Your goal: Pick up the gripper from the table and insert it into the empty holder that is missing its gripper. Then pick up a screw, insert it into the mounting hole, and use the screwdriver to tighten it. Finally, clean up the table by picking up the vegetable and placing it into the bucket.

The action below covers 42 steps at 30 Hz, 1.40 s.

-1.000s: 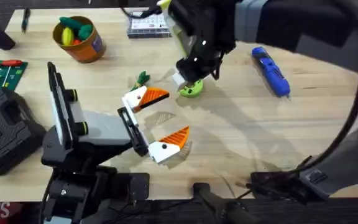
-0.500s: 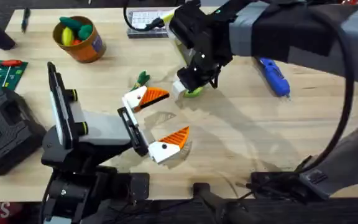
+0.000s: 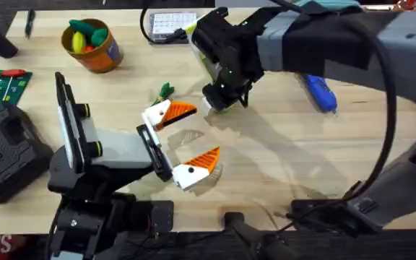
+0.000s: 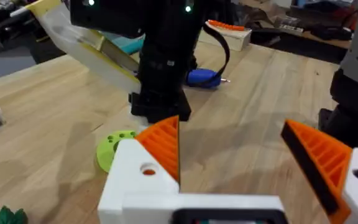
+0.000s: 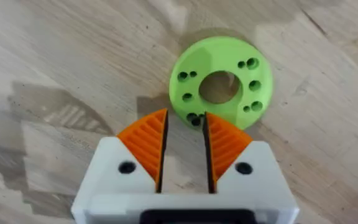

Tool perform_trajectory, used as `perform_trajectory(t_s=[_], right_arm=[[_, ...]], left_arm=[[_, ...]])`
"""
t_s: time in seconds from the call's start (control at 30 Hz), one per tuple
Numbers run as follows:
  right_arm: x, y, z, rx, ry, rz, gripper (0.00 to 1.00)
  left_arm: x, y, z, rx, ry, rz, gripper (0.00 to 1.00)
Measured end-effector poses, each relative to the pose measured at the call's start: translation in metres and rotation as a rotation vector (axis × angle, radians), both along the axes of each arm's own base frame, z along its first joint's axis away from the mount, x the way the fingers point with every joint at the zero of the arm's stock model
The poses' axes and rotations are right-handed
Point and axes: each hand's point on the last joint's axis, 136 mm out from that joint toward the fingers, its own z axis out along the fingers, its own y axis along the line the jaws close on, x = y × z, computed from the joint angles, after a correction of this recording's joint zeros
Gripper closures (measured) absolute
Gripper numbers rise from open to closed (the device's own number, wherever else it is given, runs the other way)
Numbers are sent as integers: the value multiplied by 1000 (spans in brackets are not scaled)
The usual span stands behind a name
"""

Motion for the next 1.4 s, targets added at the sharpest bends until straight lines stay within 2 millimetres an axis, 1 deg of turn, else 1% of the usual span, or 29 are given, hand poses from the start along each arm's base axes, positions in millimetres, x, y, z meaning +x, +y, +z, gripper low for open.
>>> perform_trajectory(t_s=[0.13, 0.2, 0.4, 0.47, 0.57, 0.67, 0.7, 1.07, 1.23, 1.3, 1.4], right_arm=[[0, 0, 0, 1, -1, 0, 637], [0, 0, 0, 0, 0, 0, 661], [0, -1, -6, -12, 7, -1, 700], [1, -1, -6, -16, 4, -2, 758], [2, -2, -6, -21, -1, -4, 808], [4, -3, -6, -27, -9, -5, 953], [4, -3, -6, -26, -10, -8, 985], [4, -4, -5, -27, -7, -7, 995], [0, -11, -2, -44, 27, -17, 995], [4, -14, 3, -42, 33, -31, 996], [16, -23, 14, -36, 30, -69, 996]], left_arm=[[0, 0, 0, 0, 0, 0, 13], [0, 0, 0, 0, -1, 0, 13], [0, 0, 0, 0, 0, 0, 13], [0, 0, 0, 0, 0, 0, 13], [0, 0, 0, 0, 0, 0, 13], [0, 0, 0, 0, 0, 0, 13], [0, 0, 0, 0, 0, 0, 13], [0, 0, 0, 0, 0, 0, 13], [0, 0, 0, 0, -1, 0, 13], [0, 0, 0, 0, 0, 0, 13], [0, 0, 0, 0, 0, 0, 13]])
